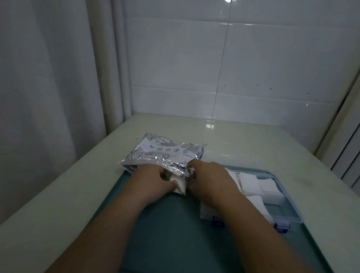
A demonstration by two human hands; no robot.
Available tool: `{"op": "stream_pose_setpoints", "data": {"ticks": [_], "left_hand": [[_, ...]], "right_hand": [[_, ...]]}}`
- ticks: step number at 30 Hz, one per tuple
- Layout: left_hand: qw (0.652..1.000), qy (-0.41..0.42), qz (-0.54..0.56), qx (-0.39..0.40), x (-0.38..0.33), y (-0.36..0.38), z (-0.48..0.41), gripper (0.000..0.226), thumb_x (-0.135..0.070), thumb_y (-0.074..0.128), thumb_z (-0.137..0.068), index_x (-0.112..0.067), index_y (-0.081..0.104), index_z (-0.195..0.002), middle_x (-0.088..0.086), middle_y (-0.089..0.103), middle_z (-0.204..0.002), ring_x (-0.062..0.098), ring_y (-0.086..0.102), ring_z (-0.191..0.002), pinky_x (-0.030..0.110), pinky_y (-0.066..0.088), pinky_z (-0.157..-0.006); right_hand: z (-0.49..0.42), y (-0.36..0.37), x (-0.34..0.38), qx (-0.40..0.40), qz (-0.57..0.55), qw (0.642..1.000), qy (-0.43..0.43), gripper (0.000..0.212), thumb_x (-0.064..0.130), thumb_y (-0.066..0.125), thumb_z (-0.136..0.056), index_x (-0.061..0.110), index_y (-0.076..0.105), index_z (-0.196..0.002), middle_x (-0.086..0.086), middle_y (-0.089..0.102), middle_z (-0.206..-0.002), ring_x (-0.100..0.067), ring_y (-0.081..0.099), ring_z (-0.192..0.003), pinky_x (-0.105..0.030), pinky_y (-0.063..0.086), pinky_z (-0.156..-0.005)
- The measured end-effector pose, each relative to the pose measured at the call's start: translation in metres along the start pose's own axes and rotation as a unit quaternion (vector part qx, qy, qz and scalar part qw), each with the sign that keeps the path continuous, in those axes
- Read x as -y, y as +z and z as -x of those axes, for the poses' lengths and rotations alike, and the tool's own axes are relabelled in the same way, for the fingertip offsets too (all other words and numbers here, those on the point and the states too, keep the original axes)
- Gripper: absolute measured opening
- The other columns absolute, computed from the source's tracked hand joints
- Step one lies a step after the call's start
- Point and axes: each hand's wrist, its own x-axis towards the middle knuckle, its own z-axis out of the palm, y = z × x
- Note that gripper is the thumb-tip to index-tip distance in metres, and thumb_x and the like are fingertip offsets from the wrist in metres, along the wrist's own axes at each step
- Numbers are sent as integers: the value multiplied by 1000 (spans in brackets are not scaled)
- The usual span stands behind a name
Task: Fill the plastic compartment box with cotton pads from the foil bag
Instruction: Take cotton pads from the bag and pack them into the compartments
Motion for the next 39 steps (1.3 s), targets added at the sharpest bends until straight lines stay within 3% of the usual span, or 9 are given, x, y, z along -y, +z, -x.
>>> {"op": "stream_pose_setpoints", "data": {"ticks": [5,8,14,16,20,30,32,36,39], "left_hand": [[999,24,43,0,2,4,-3,48,-42,80,-67,-28,61,-108,-13,64,-103,9,61,-95,30,49,-88],[995,28,93,12,-1,3,0,56,-48,82,-66,-32,56,-113,-16,62,-104,6,59,-97,27,47,-85],[999,6,50,-4,0,10,-3,60,-39,78,-74,-25,50,-125,-7,60,-117,13,54,-102,27,40,-82],[998,5,58,-2,1,10,-5,59,-36,79,-73,-25,51,-124,-7,60,-114,14,55,-102,27,40,-82],[998,12,64,-24,-1,10,-5,50,-29,81,-72,-22,52,-112,-17,49,-89,15,54,-92,28,40,-79],[991,7,94,-90,-3,13,-9,29,-21,81,-69,-25,55,-82,-9,61,-82,14,60,-80,30,48,-75],[989,9,110,-97,-3,13,-8,30,-18,79,-69,-25,52,-82,-10,60,-81,16,60,-80,31,49,-77],[991,7,105,-82,-3,15,-8,37,-23,75,-71,-22,54,-102,-6,64,-93,19,61,-91,35,49,-86],[994,0,84,-74,-3,15,-8,29,-29,75,-73,-19,59,-96,-2,65,-91,20,61,-89,33,49,-80]], "right_hand": [[-2,6,1,-2,-17,1000,10,32,12,56,-83,24,63,-111,-4,68,-108,-26,61,-100,-30,48,-78],[-2,6,-2,0,-76,997,17,36,11,56,-84,28,63,-115,-2,69,-110,-23,61,-103,-29,50,-82],[-1,4,-6,1,-168,985,26,41,7,54,-83,30,63,-115,5,69,-110,-18,62,-102,-30,51,-89],[0,3,-7,3,-177,984,26,40,7,54,-82,30,64,-114,7,70,-107,-16,63,-99,-28,51,-87],[1,1,-7,3,-190,981,22,39,6,53,-83,29,64,-113,8,69,-104,-14,62,-94,-25,50,-83],[0,3,-8,-1,-210,977,19,35,8,56,-84,28,64,-111,11,67,-93,-10,63,-88,-22,49,-78],[0,3,-8,1,-214,977,18,36,7,56,-84,28,64,-112,12,65,-91,-10,62,-88,-21,48,-76],[1,3,-7,2,-212,977,17,36,8,56,-83,29,64,-111,13,65,-89,-10,62,-87,-23,49,-78],[0,3,-7,1,-212,977,16,36,8,56,-83,30,64,-110,13,65,-88,-10,63,-88,-24,50,-80]]}}
